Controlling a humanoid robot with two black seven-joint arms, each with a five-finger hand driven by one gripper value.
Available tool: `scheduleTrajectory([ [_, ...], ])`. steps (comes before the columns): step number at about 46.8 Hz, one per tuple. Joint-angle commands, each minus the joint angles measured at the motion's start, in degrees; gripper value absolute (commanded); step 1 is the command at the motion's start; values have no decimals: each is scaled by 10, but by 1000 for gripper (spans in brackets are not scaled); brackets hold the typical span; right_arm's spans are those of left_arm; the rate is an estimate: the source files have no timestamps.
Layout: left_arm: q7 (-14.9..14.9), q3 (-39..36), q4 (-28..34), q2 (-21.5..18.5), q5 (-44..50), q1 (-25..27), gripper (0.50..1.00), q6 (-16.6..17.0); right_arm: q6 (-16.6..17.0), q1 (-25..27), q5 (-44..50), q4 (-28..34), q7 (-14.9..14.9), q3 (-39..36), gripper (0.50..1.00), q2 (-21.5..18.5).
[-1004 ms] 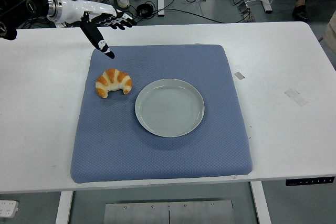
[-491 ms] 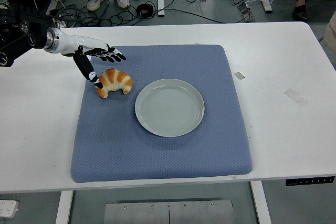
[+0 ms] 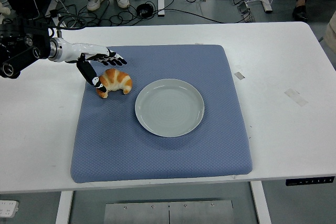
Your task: Place the bread on the plate
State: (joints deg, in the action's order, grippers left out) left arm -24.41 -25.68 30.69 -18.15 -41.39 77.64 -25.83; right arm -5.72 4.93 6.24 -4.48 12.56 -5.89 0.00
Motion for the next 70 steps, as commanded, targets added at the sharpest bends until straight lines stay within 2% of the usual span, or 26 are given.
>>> scheduleTrajectory([
  [1, 0, 5, 0, 0, 0, -7, 924, 4, -1, 0, 0, 0, 0, 0, 1000, 0],
  [7, 0, 5, 0, 3, 0, -17, 921, 7, -1, 0, 0, 0, -1, 0, 1000, 0],
  [12, -1, 5, 0, 7, 0, -18, 899, 17, -1, 0, 0, 0, 0, 0, 1000, 0],
  [25, -2, 6, 0, 7, 1, -17, 757, 17, -1, 0, 0, 0, 0, 0, 1000, 0],
  [37, -2, 21, 0, 7, 1, -17, 695, 17, -1, 0, 0, 0, 0, 0, 1000, 0],
  [51, -3, 34, 0, 6, 1, -14, 690, 17, -1, 0, 0, 0, 0, 0, 1000, 0],
  [70, -3, 78, 2, 11, 1, 30, 690, -3, -1, 0, 0, 0, 0, 0, 1000, 0],
])
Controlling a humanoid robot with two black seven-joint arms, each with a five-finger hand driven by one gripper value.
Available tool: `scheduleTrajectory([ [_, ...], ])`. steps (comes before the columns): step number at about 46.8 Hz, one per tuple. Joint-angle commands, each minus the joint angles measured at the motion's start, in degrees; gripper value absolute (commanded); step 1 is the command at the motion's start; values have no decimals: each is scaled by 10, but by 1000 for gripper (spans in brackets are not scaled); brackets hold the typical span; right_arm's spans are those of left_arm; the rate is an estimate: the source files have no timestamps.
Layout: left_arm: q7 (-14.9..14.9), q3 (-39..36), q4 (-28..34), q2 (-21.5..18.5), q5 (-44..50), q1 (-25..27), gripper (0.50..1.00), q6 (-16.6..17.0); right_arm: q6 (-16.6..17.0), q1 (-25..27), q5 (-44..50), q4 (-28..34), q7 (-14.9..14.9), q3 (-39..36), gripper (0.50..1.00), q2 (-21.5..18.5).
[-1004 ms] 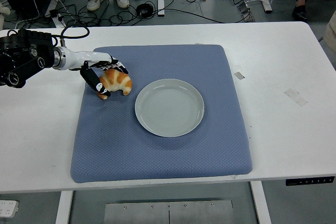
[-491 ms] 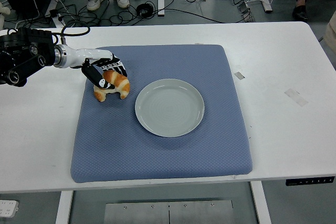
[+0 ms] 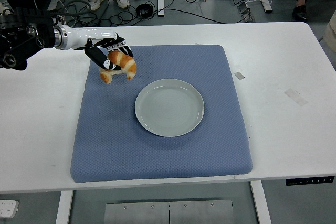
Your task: Place the bread on the plate
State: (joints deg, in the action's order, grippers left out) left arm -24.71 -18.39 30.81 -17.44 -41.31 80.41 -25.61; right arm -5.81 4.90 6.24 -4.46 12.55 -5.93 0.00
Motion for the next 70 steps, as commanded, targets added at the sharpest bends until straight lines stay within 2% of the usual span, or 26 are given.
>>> scheduleTrajectory([
  [1, 0, 9, 1, 7, 0, 3, 690, -8, 0, 0, 0, 0, -1, 0, 1000, 0],
  [5, 0, 26, 5, 26, 0, 4, 690, -26, 0, 0, 0, 0, 0, 0, 1000, 0],
  [11, 0, 48, 45, 28, 0, 17, 692, -50, 0, 0, 0, 0, 0, 0, 1000, 0],
  [18, 1, 49, 87, 29, 0, 31, 692, -49, 0, 0, 0, 1, 0, 0, 1000, 0],
  [32, 1, 44, 119, 31, -7, 27, 701, -50, 0, 0, 0, 1, 0, 0, 1000, 0],
  [53, 1, 42, 121, 43, -11, -16, 714, -40, 0, 1, 0, 1, 0, 0, 1000, 0],
  [70, 1, 44, 117, 39, -11, -29, 748, -37, 0, 1, 0, 1, 0, 0, 1000, 0],
])
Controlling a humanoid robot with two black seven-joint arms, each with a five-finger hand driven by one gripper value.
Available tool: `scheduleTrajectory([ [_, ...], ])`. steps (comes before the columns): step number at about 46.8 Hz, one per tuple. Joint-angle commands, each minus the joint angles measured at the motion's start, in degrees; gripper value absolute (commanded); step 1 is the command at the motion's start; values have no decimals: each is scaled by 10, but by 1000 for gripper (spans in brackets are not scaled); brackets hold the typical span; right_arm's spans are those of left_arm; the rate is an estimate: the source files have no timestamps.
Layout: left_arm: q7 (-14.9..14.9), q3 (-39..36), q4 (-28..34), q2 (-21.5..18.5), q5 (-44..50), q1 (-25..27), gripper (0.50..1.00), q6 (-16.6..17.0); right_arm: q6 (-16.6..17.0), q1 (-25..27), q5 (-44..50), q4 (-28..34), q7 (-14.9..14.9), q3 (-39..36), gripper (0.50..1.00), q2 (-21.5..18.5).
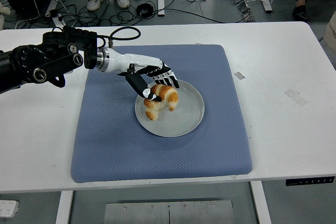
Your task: Place the bread on the plate
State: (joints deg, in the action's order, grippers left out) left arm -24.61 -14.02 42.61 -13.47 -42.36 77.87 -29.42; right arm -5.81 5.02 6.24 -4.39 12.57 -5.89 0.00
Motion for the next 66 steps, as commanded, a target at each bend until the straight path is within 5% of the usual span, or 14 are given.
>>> scheduleTrajectory([
  [1, 0, 0, -1, -1, 0, -4, 748, 1, 0, 0, 0, 0, -1, 0, 1000, 0],
  [11, 0, 3, -1, -2, 1, -6, 757, 1, 0, 0, 0, 0, -1, 0, 1000, 0],
  [42, 1, 62, -16, -14, 20, 4, 931, 7, 0, 1, 0, 0, 0, -1, 1000, 0],
  [66, 1, 114, -65, -19, 156, 4, 963, 8, 0, 0, 0, 0, 0, -1, 1000, 0],
])
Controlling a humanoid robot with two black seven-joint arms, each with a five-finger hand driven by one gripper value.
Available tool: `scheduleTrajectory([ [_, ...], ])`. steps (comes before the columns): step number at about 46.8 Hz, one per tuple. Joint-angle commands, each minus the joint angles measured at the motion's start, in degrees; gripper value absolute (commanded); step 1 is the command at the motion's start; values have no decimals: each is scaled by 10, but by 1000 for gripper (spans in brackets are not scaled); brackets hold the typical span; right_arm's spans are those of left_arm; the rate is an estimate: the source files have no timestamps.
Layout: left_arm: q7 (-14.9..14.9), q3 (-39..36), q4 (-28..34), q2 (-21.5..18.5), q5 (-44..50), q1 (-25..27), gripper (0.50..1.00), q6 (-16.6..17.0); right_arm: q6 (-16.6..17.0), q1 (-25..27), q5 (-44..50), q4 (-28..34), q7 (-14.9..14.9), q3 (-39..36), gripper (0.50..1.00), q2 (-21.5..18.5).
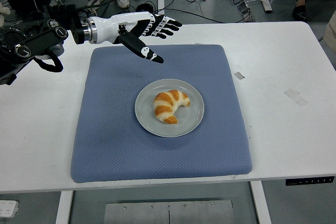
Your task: Place the bread on the plate
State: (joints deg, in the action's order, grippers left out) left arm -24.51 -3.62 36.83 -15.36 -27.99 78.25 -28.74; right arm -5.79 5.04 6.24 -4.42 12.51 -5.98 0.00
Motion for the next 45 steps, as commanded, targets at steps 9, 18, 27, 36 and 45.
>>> scheduleTrajectory([
  [9, 0, 48, -26, 1, 33, -5, 963, 1, 0, 0, 0, -1, 0, 0, 1000, 0],
  [18, -1, 74, -43, 1, 71, -11, 964, 11, 0, 0, 0, -1, 1, 0, 1000, 0],
  [27, 0, 74, -66, 7, 101, -11, 964, 21, 0, 0, 0, -1, 1, 0, 1000, 0],
  [36, -1, 75, -70, 8, 102, -18, 965, 21, 0, 0, 0, -1, 1, 0, 1000, 0],
  [45, -1, 78, -70, 8, 106, -28, 963, 22, 0, 0, 1, -1, 1, 1, 1000, 0],
])
